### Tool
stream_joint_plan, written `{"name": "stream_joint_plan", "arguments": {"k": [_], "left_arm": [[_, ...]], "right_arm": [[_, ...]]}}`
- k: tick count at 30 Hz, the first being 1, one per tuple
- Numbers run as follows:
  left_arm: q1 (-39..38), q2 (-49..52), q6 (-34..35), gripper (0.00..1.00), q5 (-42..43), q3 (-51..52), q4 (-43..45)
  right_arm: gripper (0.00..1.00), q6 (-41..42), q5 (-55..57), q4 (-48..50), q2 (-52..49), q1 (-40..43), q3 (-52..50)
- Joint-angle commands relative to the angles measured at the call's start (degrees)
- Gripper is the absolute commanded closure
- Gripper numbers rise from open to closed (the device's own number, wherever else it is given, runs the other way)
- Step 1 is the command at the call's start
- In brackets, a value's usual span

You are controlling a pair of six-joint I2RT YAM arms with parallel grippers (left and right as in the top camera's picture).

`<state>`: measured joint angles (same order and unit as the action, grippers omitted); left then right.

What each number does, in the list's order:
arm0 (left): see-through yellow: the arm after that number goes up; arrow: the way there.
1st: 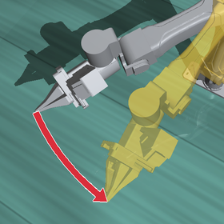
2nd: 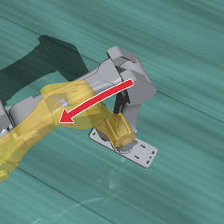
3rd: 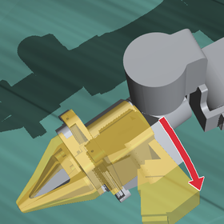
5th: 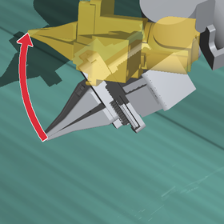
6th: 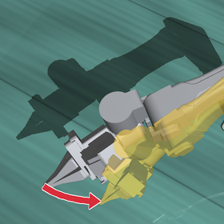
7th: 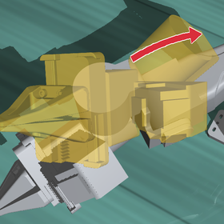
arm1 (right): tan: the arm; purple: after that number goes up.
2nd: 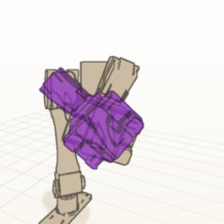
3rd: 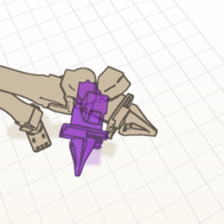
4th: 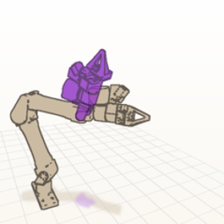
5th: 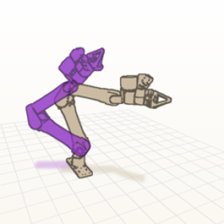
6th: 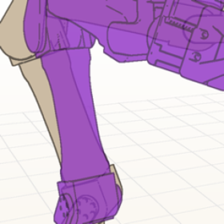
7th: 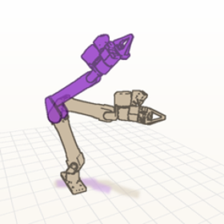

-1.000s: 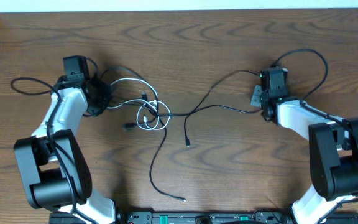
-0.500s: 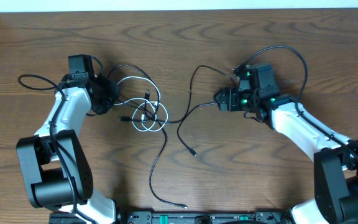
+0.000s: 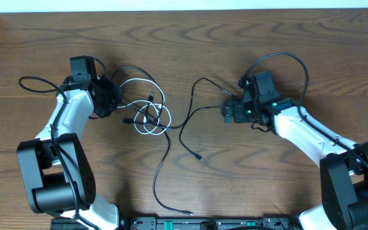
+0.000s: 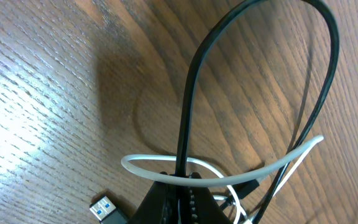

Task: Untangle cables
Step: 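Move the right gripper left and down toward the black cable at center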

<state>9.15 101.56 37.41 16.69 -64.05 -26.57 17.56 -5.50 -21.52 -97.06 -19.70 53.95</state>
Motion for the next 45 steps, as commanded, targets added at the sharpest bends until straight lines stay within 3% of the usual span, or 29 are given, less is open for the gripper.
{"name": "stream_joint_plan", "arguments": {"k": [1,5,11,15,28,30,32,35,37,45], "left_arm": [[0.1,-1.4,-1.0,0.92,0.7,0.5,0.1],[0.1,-1.4,-1.0,0.93,0.7,0.5,0.1],[0.1,-1.4,-1.0,0.92,0.7,0.5,0.1],[0.1,-1.4,-1.0,0.93,0.7,0.5,0.1],[0.1,-1.3,-1.0,0.93,0.7,0.5,0.1],[0.1,-1.3,-1.0,0.92,0.7,0.5,0.1],[0.1,-1.3,-1.0,0.92,0.7,0.5,0.1],[0.1,-1.3,-1.0,0.93,0.7,0.5,0.1],[0.1,-1.3,-1.0,0.93,0.7,0.5,0.1],[0.1,-1.3,-0.9,0.92,0.7,0.5,0.1]], "right_arm": [[0.01,0.2,13.6,-3.6,0.3,2.0,0.6],[0.01,-0.7,10.1,-6.3,0.5,4.4,0.8],[0.01,-0.7,-19.1,-6.1,2.8,5.5,5.9],[0.01,-0.7,-32.3,-6.1,4.6,5.3,10.5],[0.01,-0.9,-29.2,-0.9,6.0,-4.0,11.9],[0.12,-0.9,-27.5,0.8,6.0,-6.0,11.9],[0.32,-0.9,-25.2,2.3,6.0,-7.8,11.9],[0.80,-0.9,-20.4,3.3,5.9,-10.9,11.9],[0.99,-0.9,-16.1,3.3,5.8,-12.9,11.9],[0.99,-1.0,-6.4,6.3,3.0,-19.9,11.9]]}}
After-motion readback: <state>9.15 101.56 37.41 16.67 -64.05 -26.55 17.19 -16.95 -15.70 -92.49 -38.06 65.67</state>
